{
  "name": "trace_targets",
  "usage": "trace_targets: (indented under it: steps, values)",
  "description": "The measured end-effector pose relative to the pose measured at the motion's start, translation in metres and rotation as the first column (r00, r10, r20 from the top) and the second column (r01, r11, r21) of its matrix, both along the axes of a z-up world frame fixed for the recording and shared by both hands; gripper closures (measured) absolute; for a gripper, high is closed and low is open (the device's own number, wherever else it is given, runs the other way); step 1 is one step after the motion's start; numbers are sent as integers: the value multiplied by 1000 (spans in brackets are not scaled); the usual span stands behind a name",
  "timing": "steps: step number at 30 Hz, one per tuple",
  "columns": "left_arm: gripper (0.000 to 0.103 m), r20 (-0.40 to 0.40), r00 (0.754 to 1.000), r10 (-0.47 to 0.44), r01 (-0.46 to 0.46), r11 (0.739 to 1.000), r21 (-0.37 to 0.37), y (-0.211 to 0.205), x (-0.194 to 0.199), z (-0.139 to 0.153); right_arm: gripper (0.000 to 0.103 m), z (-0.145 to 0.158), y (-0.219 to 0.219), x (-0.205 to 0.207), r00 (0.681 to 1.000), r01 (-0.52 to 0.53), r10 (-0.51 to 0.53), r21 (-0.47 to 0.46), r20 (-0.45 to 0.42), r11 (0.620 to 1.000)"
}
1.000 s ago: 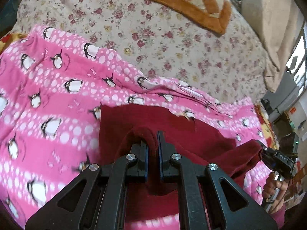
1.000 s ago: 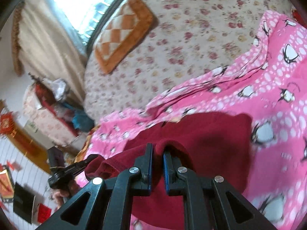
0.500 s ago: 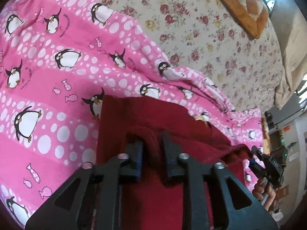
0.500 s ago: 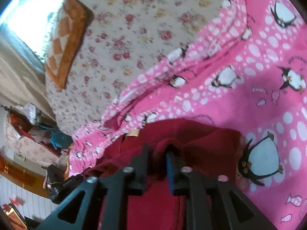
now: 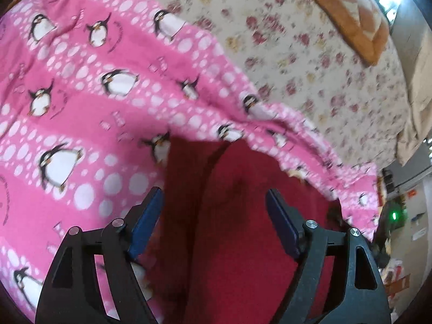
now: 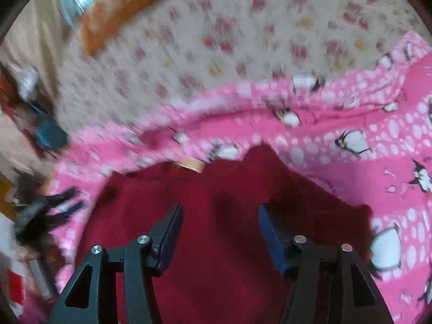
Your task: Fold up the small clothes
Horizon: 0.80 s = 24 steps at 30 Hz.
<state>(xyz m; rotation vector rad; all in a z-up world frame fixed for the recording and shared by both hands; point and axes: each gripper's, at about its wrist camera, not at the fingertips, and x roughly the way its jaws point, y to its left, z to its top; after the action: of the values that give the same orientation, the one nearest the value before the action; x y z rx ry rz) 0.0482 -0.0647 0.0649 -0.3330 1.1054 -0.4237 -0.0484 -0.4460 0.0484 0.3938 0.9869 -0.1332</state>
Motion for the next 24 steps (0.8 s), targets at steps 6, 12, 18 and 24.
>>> trace_targets:
  steps: [6,12,18,24]
  values:
    - [24,8,999,-45,44,996,73,11,-33,2,50,2,-14,-5,997,66,-66,13,41,998]
    - [24,28,995,-95,91,990,108,13,-71,4,46,41,-21,-62,995,51,-56,63,77,997]
    - [24,41,995,-95,86,980,178,11,-99,-5,46,56,9,-115,997,-37,42,-69,70,997]
    - [24,42,998,-52,40,971,235,13,-110,-20,55,18,36,-126,990,-129,111,-253,-84,959]
